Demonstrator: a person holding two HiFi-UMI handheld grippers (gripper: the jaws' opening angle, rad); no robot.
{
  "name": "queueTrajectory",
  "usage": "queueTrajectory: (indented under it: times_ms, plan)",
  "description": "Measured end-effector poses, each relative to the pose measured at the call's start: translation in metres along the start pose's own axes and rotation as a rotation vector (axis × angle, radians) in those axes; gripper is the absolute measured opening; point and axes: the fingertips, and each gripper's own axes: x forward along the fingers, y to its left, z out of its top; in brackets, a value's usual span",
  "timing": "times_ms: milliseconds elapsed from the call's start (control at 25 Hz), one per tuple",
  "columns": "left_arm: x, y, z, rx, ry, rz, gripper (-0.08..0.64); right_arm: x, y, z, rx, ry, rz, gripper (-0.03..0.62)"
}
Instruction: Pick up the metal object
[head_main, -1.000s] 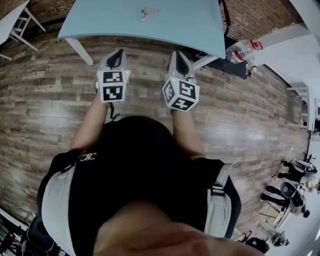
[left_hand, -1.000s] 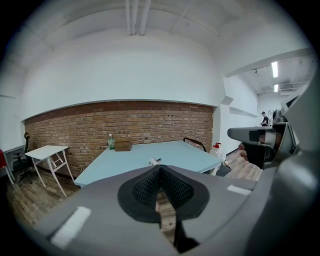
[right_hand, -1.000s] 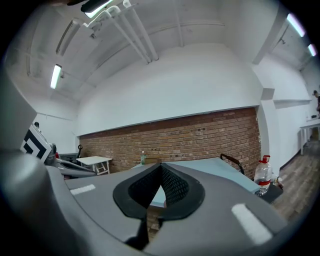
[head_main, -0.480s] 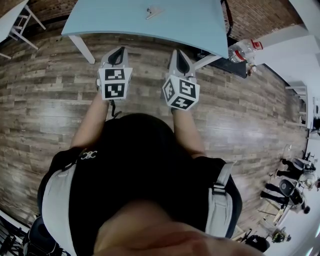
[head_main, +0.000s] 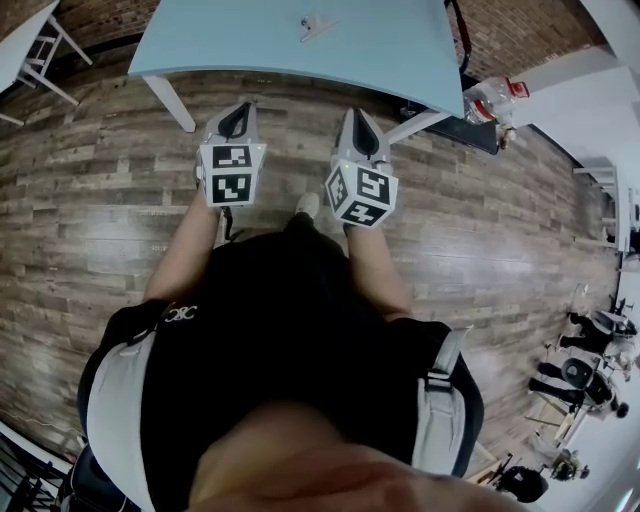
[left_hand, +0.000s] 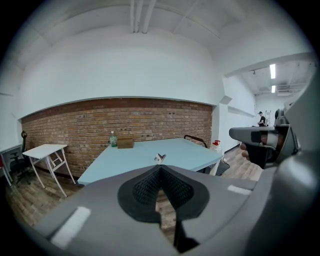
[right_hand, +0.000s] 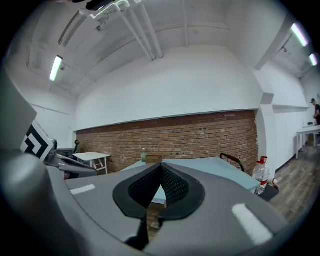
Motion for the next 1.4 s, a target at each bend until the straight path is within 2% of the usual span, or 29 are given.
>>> queueTrajectory:
  times_ms: [280, 600, 760, 880, 1120, 1400]
  plan:
    - [0.035, 0.009, -0.004, 0.025, 0.044, 0.021, -0.003, 0.027, -0.023, 0.006, 0.047, -0.014, -0.004, 0.014]
    - [0.098, 0.017, 0.027, 0.005, 0.051, 0.063, -0.003, 0.096, -0.059, 0.016, 0.035, 0.013, 0.022, 0.014]
    - [0.132, 0.011, 0.042, -0.003, 0.056, 0.077, -0.003, 0.127, -0.078, 0.014, 0.036, 0.039, 0.053, 0.014]
    - [0.154, -0.001, 0.05, 0.013, 0.067, 0.075, -0.003, 0.147, -0.097, 0.015, 0.074, 0.05, 0.069, 0.014]
    - [0.196, -0.018, 0.072, 0.051, 0.082, 0.088, -0.003, 0.188, -0.13, 0.014, 0.091, 0.062, 0.092, 0.014]
    - [0.229, -0.027, 0.084, 0.055, 0.112, 0.1, -0.002, 0.228, -0.144, 0.009, 0.127, 0.083, 0.144, 0.014]
